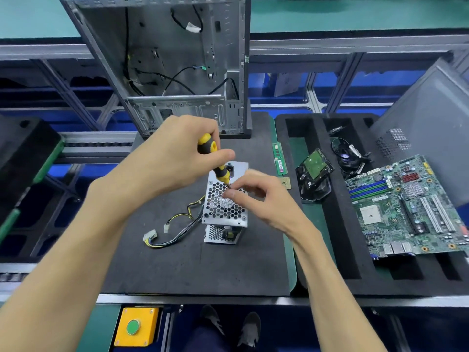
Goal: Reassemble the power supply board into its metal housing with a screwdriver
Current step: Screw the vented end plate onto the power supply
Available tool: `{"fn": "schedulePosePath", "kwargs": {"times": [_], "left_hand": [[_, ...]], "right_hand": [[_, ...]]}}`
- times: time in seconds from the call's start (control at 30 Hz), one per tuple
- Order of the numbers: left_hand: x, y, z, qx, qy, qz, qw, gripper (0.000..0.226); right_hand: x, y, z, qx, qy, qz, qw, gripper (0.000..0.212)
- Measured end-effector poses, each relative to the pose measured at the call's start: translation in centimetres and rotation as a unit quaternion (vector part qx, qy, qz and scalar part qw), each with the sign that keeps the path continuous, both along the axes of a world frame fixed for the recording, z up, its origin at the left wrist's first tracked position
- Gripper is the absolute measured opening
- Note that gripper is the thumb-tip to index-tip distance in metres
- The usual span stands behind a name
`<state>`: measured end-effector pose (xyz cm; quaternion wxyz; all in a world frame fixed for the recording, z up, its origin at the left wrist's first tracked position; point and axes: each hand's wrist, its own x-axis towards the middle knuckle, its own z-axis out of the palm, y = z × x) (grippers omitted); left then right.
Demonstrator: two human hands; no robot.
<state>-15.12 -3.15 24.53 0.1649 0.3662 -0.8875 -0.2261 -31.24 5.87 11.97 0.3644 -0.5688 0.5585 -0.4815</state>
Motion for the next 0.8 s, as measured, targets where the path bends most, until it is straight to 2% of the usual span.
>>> {"fn": "schedulePosePath", "kwargs": {"times": [0.07, 0.2, 0.3, 0.43, 0.8], "left_hand": [[-0.2, 0.1, -0.4, 0.010, 0.018, -0.001, 1.000, 0.030], [-1.0, 0.6, -1.2, 0.036, 0.108, 0.007, 0.993, 0.027], [-1.7, 1.4, -2.1, 0.067, 0.146, -0.003, 0.987, 0.026], [-2.3, 1.7, -3.4, 0.076, 0.122, -0.023, 0.989, 0.024], [-2.7, 1.6, -4.8, 0.034, 0.080, -0.010, 0.996, 0.025]], "right_hand": [[0.1, 0.2, 0.4, 0.017, -0.002, 0.023, 1.000, 0.018], [-0.4, 0.6, 0.6, 0.034, -0.019, 0.024, 0.999, 0.025], [-0.4, 0.9, 0.6, 0.059, 0.013, 0.032, 0.998, 0.026], [-0.6, 1.0, -0.2, 0.096, 0.058, 0.035, 0.993, 0.026], [-0.5, 1.1, -1.6, 0.113, 0.026, 0.027, 0.993, 0.029]]}}
